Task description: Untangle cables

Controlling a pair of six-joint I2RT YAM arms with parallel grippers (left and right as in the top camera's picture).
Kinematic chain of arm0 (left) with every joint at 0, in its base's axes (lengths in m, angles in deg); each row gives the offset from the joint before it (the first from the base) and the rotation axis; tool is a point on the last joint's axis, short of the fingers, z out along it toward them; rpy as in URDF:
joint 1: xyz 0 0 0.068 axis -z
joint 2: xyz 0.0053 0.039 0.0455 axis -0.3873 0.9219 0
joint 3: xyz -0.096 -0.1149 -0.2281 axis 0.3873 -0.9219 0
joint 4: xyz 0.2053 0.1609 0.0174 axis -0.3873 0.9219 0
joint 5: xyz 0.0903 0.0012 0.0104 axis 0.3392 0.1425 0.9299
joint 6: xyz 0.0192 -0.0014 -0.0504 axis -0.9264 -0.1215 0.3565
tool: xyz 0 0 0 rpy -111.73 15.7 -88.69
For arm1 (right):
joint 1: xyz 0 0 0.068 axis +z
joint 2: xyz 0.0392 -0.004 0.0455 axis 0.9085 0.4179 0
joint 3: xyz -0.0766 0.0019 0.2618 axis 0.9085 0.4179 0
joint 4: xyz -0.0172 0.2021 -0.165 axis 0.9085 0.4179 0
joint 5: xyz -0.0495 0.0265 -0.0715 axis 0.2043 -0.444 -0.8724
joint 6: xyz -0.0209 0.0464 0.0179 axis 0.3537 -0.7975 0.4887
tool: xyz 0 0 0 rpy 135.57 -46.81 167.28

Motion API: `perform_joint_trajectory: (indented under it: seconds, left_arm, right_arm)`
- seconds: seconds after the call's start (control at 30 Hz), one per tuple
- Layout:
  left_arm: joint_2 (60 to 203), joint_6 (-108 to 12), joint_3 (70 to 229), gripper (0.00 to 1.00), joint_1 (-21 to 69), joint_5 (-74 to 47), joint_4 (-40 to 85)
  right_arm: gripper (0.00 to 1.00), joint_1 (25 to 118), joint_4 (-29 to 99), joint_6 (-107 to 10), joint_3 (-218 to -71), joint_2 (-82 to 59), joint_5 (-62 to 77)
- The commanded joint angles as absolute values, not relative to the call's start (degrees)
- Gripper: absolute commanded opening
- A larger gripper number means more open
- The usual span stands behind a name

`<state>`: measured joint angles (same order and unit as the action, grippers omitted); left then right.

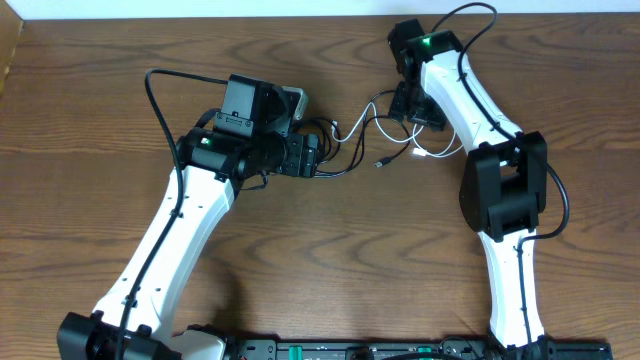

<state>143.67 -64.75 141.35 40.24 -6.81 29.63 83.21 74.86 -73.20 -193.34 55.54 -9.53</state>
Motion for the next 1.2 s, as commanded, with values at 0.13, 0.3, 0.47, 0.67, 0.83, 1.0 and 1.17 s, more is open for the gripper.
perform_joint_trajectory:
  seconds: [0.13, 0.3, 0.47, 0.67, 0.83, 1.0, 1.17]
  left_arm:
    - [144.0, -65.9, 141.0, 0.77, 40.3, -7.2, 29.7]
    - [144.0, -65.9, 141.0, 0.77, 40.3, -7.2, 29.8]
    - [144.0, -65.9, 141.0, 0.77, 40.3, -7.2, 29.8]
    - [144.0, -65.9, 141.0, 0.77, 40.3, -7.2, 30.5]
    - [144.0, -65.9, 141.0, 0.77, 40.3, -7.2, 30.7]
    - [144.0, -66.0, 141.0, 0.77, 40.3, -7.2, 30.6]
    - [144.0, -66.5, 141.0, 0.77, 40.3, -7.2, 30.4]
  right_arm:
    - [0.64, 83.3, 73.2, -76.2, -190.5, 56.1, -12.4]
    - [0.57, 83.3, 71.9, -76.2, -189.8, 56.2, -12.4]
    - [0.43, 83.3, 71.2, -76.2, -189.3, 56.2, -12.3]
    - [0.42, 83.3, 70.9, -76.2, -189.3, 56.3, -12.4]
    - [0.42, 83.3, 70.4, -76.2, -188.4, 56.3, -12.4]
    - [0.43, 83.3, 68.4, -76.2, -185.4, 56.3, -12.4]
    - [0.02, 83.3, 67.7, -76.2, -184.9, 56.3, -11.8]
